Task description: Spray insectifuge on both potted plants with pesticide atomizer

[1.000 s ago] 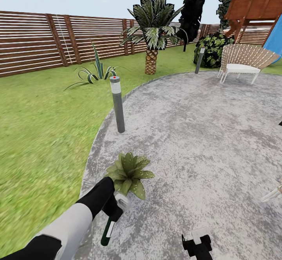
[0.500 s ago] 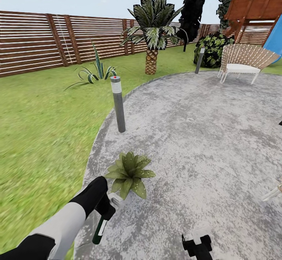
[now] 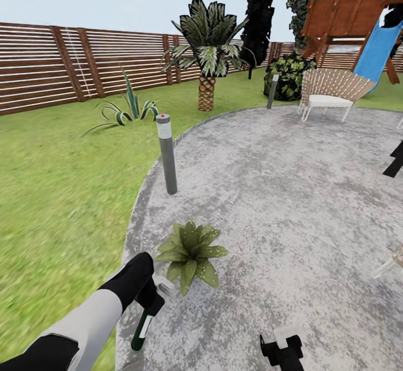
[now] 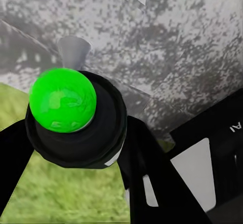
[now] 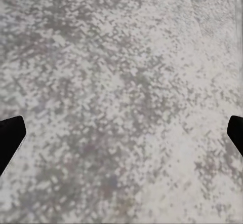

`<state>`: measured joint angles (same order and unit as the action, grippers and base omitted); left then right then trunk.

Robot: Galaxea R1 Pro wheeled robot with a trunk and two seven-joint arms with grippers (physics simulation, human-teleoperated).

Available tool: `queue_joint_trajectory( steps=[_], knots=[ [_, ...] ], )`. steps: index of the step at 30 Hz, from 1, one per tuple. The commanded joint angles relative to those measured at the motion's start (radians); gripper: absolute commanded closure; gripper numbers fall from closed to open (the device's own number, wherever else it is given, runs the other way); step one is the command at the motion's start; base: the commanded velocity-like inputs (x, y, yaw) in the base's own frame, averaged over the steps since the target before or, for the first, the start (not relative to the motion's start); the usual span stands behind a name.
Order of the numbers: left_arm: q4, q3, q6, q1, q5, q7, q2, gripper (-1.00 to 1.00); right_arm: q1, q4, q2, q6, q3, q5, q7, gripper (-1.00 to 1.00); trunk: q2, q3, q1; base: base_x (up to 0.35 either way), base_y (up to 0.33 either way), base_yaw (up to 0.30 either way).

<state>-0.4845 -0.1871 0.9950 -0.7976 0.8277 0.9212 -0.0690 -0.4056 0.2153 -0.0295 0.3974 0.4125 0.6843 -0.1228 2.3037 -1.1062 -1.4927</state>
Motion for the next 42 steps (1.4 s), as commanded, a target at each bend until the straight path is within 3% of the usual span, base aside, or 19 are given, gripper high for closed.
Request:
queue_joint_trajectory(
  steps=[1, 8, 11, 14, 15, 18, 21, 25, 30, 42],
  knots=[
    [0.002, -0.004, 0.001, 0.003, 0.009, 0.011, 0.0, 1.0, -0.001, -0.001, -0.001, 0.003, 0.006, 0.011, -0.005, -1.0, 0.0, -0.001, 0.0, 0.03, 0.028, -0.015],
    [0.011, -0.003, -0.004, 0.008, 0.007, 0.024, 0.015, 1.0, -0.001, -0.001, 0.0, 0.003, 0.006, 0.011, -0.005, -1.0, 0.0, -0.001, 0.0, 0.005, 0.004, -0.002],
    [0.008, -0.003, -0.005, -0.001, 0.01, 0.097, 0.033, 1.0, 0.0, -0.001, 0.0, 0.003, 0.006, 0.011, -0.005, -1.0, 0.0, -0.001, 0.0, 0.0, 0.0, 0.0],
    [-0.004, -0.007, -0.015, -0.009, 0.012, 0.125, 0.032, 1.0, -0.001, -0.001, 0.0, 0.003, 0.006, 0.011, -0.005, -1.0, 0.0, -0.001, 0.0, 0.0, 0.0, 0.0],
    [-0.006, -0.023, -0.016, -0.02, 0.013, 0.128, 0.03, 1.0, -0.001, -0.001, 0.0, 0.003, 0.006, 0.011, -0.005, -1.0, 0.0, -0.001, 0.0, 0.0, 0.0, 0.0],
    [0.002, -0.121, -0.014, -0.047, 0.011, 0.144, 0.028, 1.0, 0.0, -0.001, 0.001, 0.003, 0.006, 0.011, -0.005, -1.0, 0.0, -0.001, 0.0, 0.0, 0.0, 0.0],
    [0.006, -0.16, -0.012, -0.046, 0.009, 0.149, 0.03, 1.0, 0.0, -0.002, 0.019, 0.003, 0.005, 0.011, -0.005, -1.0, 0.0, -0.001, 0.0, 0.0, 0.0, 0.0],
    [0.01, -0.164, -0.012, -0.044, 0.003, 0.154, 0.034, 1.0, 0.0, -0.002, 0.026, 0.003, 0.005, 0.011, -0.005, -1.0, 0.0, -0.001, 0.0, 0.0, 0.0, 0.0],
    [-0.001, -0.167, -0.01, -0.052, 0.014, 0.233, 0.035, 1.0, 0.0, -0.002, 0.025, 0.003, 0.005, 0.01, -0.005, -1.0, 0.0, -0.001, 0.0, 0.0, 0.13, 0.0],
    [-0.001, -0.168, -0.006, -0.053, 0.015, 0.24, 0.025, 1.0, 0.001, -0.001, 0.026, 0.003, 0.006, 0.009, -0.005, -1.0, 0.0, -0.001, 0.0, 0.123, 0.268, -0.233]
  ],
)
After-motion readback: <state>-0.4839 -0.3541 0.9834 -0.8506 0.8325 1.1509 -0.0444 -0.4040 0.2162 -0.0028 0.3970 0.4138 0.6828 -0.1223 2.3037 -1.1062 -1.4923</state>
